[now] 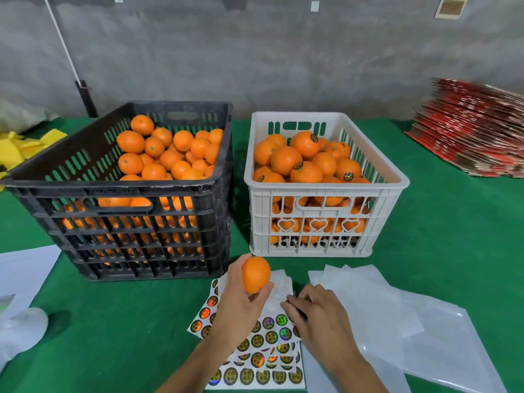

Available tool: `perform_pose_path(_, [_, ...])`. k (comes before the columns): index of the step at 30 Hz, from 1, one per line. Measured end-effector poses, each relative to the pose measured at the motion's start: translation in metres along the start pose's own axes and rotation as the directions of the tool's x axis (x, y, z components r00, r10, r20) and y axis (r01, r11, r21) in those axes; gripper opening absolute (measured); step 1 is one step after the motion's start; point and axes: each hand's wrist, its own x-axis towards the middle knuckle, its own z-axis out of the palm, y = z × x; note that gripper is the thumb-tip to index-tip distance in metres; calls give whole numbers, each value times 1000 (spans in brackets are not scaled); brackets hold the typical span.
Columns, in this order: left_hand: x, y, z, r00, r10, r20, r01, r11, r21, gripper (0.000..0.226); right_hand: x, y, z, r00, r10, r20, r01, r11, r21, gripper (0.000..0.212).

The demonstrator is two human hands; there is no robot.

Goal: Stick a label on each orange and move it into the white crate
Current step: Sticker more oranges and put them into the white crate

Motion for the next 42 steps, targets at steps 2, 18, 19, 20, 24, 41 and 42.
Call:
perform_pose_path(2, [-1, 0, 0, 1000, 7, 9, -7, 1000, -2, 70, 0, 1, -1, 999, -45, 2, 45, 998, -40, 26])
perform_pose_path(18, [-3, 3, -1, 998, -9, 55, 8, 1000, 11, 68, -1, -15, -10, 975, 167, 149, -200, 948, 248, 22])
perform_pose_path(19, [-3, 2, -2, 998, -8, 56, 7, 1000, 10, 68, 0, -13, -10, 959, 221, 181, -270, 907, 323, 22])
perform_pose_path(20, [-3, 2, -2, 998, -9, 59, 8, 1000, 9, 68, 0, -12, -10, 943, 263, 202, -323, 864, 386, 19])
perform_pose_path(24, [-4, 2, -2, 998, -13, 68, 12, 1000, 10, 68, 1, -5, -6, 930, 293, 223, -362, 837, 411, 17])
perform_pose_path(41, [-2, -2, -2, 998, -18, 63, 17, 1000, 19, 71, 2, -4, -17, 811, 271, 519, -586, 368, 722, 39])
perform_pose_path(42, [-2, -2, -2, 998, -15, 62, 13, 1000, 23, 71, 3, -4, -17, 809, 267, 525, -588, 345, 731, 39])
